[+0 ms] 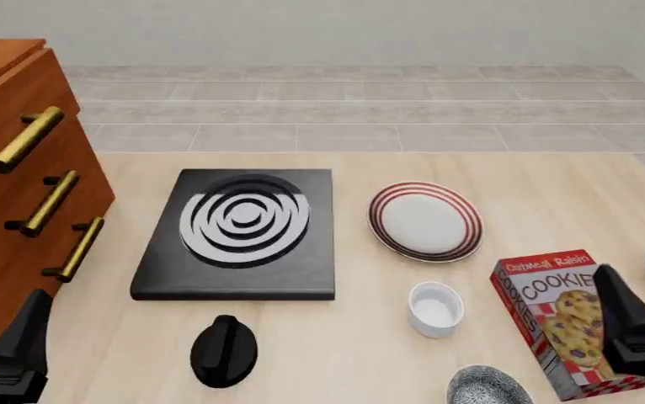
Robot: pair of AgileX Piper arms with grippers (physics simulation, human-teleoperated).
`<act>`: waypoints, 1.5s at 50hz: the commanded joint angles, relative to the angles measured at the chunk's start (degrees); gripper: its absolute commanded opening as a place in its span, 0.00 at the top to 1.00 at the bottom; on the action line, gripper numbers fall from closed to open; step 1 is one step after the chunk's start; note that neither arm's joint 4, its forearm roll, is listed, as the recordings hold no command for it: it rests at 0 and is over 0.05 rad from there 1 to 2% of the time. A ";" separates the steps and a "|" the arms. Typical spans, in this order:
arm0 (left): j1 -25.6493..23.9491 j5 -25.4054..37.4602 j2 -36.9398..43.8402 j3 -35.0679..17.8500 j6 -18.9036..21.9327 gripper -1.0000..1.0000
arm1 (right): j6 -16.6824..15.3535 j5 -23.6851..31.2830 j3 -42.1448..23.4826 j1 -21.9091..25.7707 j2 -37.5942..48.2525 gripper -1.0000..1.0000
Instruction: Pick the akita bowl next to the ramekin and place it on the plate.
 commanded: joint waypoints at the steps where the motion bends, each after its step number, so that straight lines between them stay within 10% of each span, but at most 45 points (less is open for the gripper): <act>1: 0.00 0.00 0.00 0.00 0.00 0.00 | -1.18 1.56 -2.91 0.05 1.56 0.00; 75: 0.00 0.00 0.00 0.00 0.00 0.00 | -5.20 10.66 -21.82 5.41 9.17 0.00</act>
